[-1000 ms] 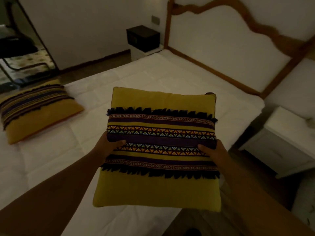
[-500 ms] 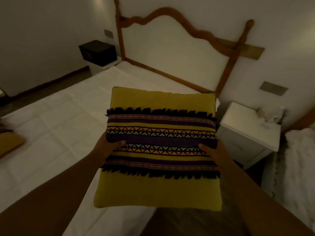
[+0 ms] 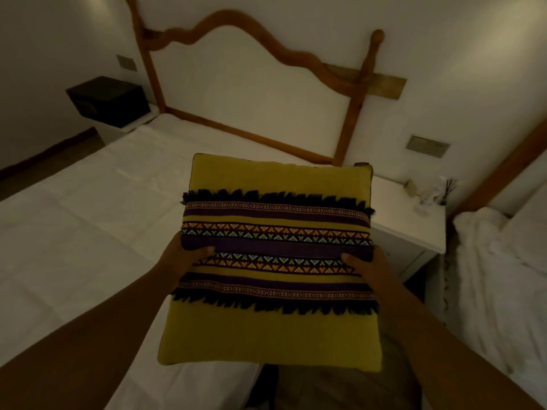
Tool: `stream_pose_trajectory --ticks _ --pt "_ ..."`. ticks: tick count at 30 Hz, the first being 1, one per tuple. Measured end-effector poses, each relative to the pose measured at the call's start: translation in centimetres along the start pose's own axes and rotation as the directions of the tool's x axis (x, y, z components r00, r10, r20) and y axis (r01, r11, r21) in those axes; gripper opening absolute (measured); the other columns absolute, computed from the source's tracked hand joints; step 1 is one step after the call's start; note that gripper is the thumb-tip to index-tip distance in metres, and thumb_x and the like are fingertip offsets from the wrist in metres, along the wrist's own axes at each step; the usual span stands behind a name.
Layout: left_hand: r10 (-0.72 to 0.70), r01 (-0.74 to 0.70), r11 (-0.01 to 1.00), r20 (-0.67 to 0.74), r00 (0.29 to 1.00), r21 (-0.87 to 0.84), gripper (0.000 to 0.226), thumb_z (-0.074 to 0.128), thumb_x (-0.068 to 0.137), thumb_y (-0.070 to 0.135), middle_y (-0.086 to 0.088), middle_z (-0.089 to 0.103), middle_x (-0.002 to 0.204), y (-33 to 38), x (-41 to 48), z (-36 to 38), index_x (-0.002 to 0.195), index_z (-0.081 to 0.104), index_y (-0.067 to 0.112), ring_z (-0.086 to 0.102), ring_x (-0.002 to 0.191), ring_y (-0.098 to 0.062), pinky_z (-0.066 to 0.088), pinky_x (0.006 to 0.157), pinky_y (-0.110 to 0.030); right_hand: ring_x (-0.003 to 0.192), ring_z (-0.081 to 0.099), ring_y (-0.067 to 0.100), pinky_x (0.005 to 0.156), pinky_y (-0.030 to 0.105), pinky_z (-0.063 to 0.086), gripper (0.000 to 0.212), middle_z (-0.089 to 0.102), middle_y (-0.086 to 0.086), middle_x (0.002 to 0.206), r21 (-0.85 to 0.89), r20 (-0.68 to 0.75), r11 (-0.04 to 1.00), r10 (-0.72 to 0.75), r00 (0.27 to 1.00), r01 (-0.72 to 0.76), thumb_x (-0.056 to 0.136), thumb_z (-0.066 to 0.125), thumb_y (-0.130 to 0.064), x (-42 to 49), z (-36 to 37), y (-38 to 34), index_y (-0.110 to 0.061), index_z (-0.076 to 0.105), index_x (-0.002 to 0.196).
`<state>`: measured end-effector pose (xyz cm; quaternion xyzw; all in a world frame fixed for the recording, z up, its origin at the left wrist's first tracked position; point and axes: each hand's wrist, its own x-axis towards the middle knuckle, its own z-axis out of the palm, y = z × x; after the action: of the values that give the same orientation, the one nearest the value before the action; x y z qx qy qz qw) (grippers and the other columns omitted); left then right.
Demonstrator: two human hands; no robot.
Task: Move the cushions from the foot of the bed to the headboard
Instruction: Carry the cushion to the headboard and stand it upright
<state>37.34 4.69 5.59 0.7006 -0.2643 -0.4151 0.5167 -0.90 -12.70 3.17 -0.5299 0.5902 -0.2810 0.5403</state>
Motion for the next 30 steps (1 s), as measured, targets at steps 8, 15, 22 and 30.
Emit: stream_pose_trajectory --ticks 8,15,22,30 --pt "-0.027 0.026 1.0 0.073 0.997 0.011 0.065 0.084 0.073 0.02 -0.007 0.068 0.119 1.8 11.7 2.8 0.131 0.056 0.025 0.066 0.106 -0.03 0.055 0.088 -0.054 0.1 0.065 0.031 0.078 0.047 0.058 0.071 0.062 0.008 0.117 -0.039 -0.084 0.997 0.067 0.994 -0.071 0.073 0.084 -0.037 8.4 0.8 -2.4 -0.014 0.047 0.13" --pt "-0.05 0.046 0.998 0.098 0.994 0.04 0.069 0.083 0.075 0.017 -0.01 0.066 0.124 4.1 18.3 4.9 0.136 0.052 0.021 0.064 0.11 -0.033 0.054 0.09 -0.056 0.099 0.064 0.031 0.08 0.046 0.056 0.072 0.062 0.01 0.12 0.009 -0.101 0.996 0.093 0.991 -0.092 0.075 0.083 -0.034 14.0 0.9 -3.9 -0.013 0.046 0.133" --pt "-0.049 0.043 0.997 0.081 0.996 0.066 0.065 0.081 0.076 0.014 -0.013 0.066 0.124 5.7 23.1 9.8 0.134 0.054 0.019 0.064 0.11 -0.034 0.053 0.091 -0.058 0.086 0.067 0.022 0.066 0.038 0.056 0.047 0.065 0.011 0.115 -0.005 -0.036 0.998 0.067 0.997 -0.068 0.079 0.08 -0.029 21.0 -1.6 -4.8 -0.016 0.054 0.116" --pt "-0.072 0.071 0.992 0.007 0.997 0.109 0.066 0.08 0.079 0.021 -0.012 0.064 0.127 8.3 28.0 18.4 0.138 0.05 0.021 0.062 0.113 -0.034 0.052 0.094 -0.057 0.085 0.074 0.028 0.066 0.041 0.061 0.053 0.074 0.011 0.102 -0.013 0.074 0.999 0.051 0.996 -0.05 0.078 0.08 -0.025 31.5 -7.7 -6.3 -0.006 0.06 0.124"
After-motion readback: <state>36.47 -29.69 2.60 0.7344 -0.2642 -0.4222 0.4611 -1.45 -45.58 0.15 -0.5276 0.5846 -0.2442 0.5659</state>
